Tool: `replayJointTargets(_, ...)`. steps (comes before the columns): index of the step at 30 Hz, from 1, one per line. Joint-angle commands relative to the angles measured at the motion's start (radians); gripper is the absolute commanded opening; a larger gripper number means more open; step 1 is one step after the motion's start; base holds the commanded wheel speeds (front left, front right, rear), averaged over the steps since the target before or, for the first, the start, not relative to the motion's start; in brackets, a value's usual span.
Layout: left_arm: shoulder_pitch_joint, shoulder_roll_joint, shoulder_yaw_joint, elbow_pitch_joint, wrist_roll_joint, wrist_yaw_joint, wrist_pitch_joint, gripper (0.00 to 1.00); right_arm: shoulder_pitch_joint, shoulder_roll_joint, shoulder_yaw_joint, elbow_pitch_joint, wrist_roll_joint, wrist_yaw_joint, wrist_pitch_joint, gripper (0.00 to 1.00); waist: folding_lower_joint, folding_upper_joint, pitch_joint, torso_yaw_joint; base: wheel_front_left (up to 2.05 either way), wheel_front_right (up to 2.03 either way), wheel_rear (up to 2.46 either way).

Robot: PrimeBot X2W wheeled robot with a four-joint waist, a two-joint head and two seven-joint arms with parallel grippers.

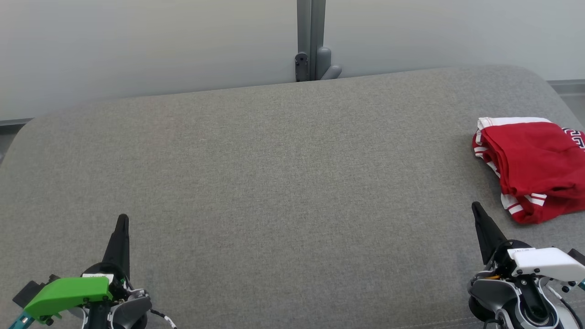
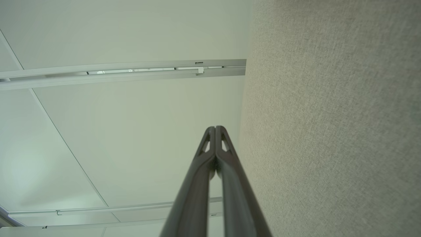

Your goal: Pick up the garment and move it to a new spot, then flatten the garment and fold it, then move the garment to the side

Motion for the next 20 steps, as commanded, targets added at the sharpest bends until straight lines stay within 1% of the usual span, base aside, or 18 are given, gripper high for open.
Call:
replayJointTargets(1, -0.013, 0.0, 0.004, -0.002, -0.002, -0.003, 0.001, 0.0, -0.006, -0.005, 0.001, -0.003, 0.008, 0.0, 0.002, 0.0, 0.0, 0.0113, 0.0, 0.0, 0.0, 0.0, 0.0)
replayJointTargets(20, -0.014, -0.003, 0.008, -0.002, 0.004, -0.003, 0.006, 0.0, -0.006, -0.005, 0.001, -0.003, 0.008, 0.0, 0.002, 0.0, 0.0, 0.0113, 0.0, 0.0, 0.0, 0.0, 0.0)
